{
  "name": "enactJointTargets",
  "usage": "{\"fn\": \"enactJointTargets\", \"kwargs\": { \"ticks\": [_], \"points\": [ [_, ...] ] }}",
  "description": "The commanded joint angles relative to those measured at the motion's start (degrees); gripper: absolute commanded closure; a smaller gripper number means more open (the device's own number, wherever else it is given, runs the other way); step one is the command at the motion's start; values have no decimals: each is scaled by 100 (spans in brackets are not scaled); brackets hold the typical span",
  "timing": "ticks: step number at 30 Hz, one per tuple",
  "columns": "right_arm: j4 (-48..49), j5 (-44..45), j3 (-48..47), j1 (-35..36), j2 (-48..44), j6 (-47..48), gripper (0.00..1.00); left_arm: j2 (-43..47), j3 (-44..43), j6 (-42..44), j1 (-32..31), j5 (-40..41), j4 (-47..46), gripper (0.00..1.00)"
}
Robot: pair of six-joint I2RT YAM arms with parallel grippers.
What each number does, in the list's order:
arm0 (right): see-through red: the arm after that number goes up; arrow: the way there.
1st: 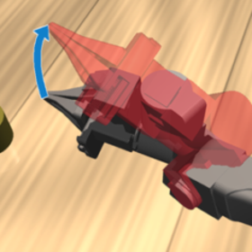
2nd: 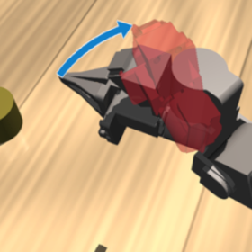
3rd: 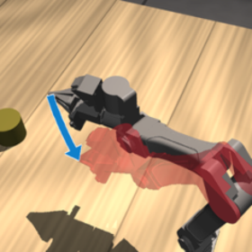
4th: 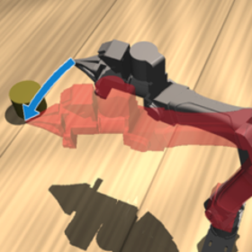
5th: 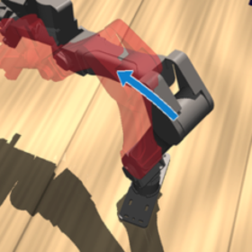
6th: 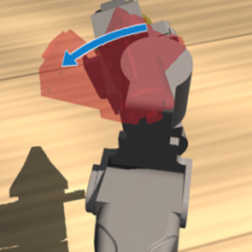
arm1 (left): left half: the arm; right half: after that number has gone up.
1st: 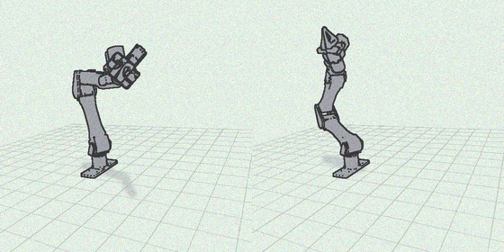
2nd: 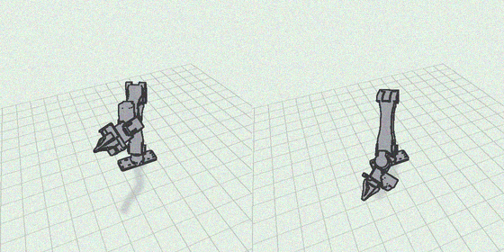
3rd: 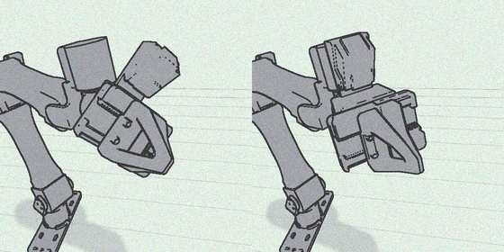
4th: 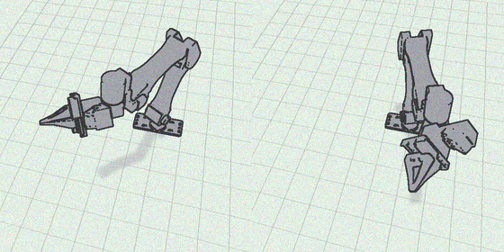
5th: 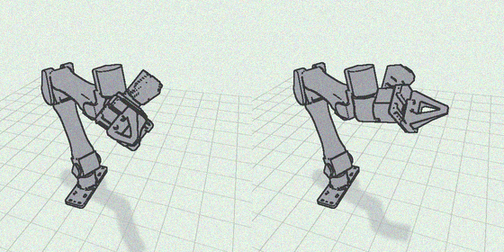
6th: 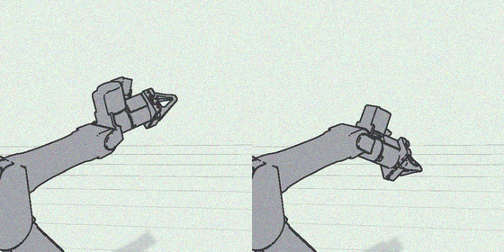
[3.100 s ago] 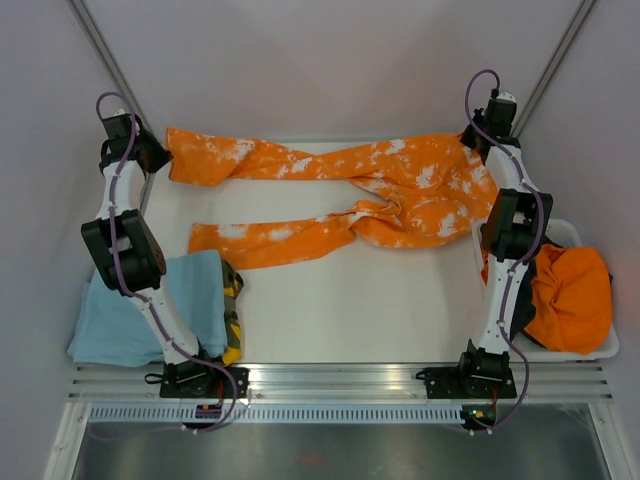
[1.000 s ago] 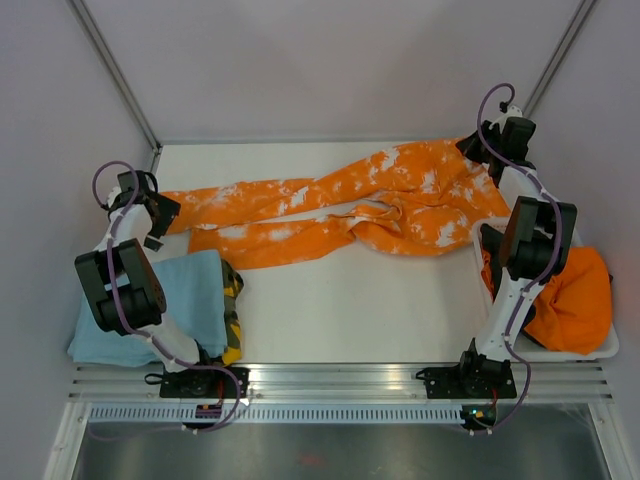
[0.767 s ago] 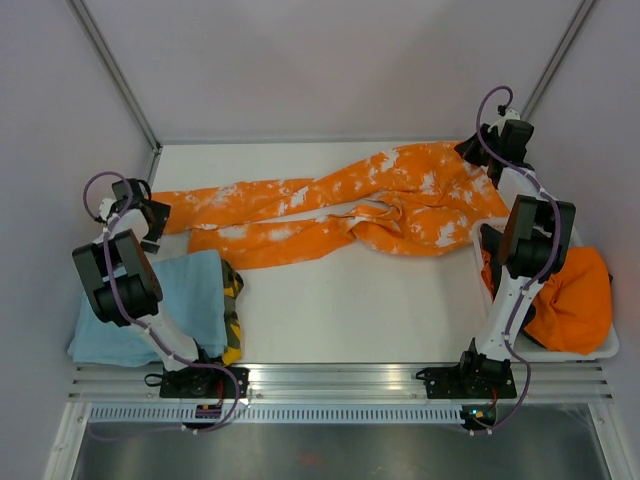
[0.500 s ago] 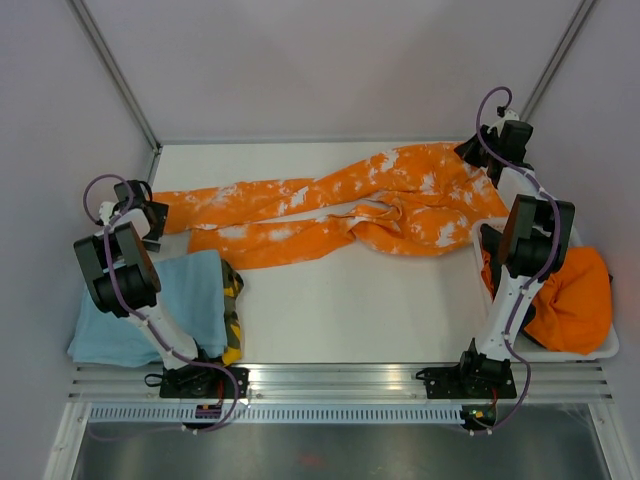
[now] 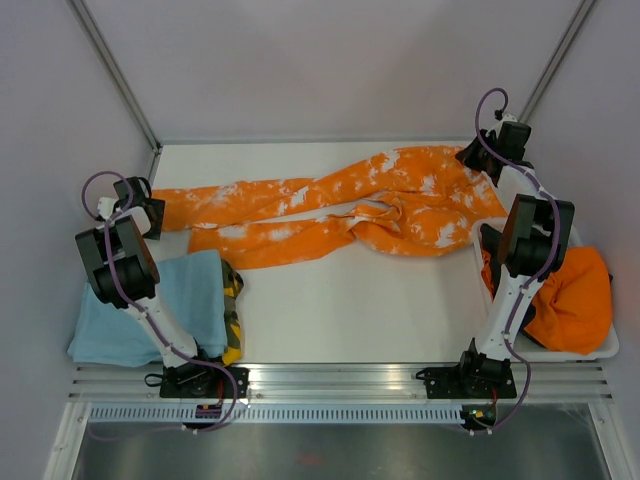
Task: Fold and stack the trousers
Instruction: Flatten the trousers out
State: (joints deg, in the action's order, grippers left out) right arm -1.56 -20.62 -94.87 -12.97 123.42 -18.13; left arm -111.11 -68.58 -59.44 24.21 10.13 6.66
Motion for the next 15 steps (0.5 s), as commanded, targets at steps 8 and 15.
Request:
{"fn": "enactJointTargets", "kwargs": {
  "ticks": [8,15],
  "points": [
    [-143,23,-260,-4,-63,134,100,-429,64,-129,14,-248,20,64],
    [-221,76,-278,-4,-63,205,100,-464,-33,63,5,-284,-15,98]
  ]
}}
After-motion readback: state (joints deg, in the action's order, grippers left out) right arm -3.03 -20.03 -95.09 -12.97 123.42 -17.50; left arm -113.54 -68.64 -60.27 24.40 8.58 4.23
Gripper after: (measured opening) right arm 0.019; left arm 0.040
